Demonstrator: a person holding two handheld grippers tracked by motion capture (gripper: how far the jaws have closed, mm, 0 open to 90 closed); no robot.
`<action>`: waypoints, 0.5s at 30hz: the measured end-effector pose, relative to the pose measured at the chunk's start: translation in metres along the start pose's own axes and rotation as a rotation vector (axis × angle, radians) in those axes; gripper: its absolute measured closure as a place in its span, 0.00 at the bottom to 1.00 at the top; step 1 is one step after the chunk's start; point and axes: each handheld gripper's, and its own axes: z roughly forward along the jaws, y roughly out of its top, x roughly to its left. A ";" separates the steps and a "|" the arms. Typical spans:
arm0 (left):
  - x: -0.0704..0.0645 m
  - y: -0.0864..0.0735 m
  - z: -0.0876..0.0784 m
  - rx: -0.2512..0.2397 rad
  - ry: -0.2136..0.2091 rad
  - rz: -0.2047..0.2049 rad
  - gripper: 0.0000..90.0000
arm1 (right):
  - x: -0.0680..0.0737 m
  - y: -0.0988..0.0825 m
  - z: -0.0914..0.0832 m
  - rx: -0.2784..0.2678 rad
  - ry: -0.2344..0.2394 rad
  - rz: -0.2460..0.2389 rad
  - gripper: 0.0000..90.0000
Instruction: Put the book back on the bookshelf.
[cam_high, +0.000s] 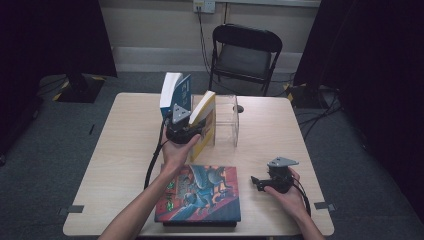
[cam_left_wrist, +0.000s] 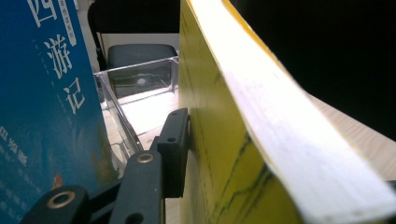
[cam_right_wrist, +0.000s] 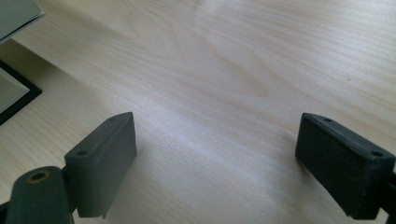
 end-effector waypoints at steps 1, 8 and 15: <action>0.000 0.001 -0.001 0.006 -0.007 0.000 0.66 | 0.000 0.000 0.000 0.000 0.000 -0.001 0.14; 0.001 0.007 -0.009 0.012 -0.011 0.001 0.63 | 0.000 0.000 0.000 0.000 0.000 -0.001 0.14; -0.002 0.017 -0.016 0.067 0.009 0.049 0.66 | 0.000 0.000 0.000 -0.001 0.002 -0.002 0.14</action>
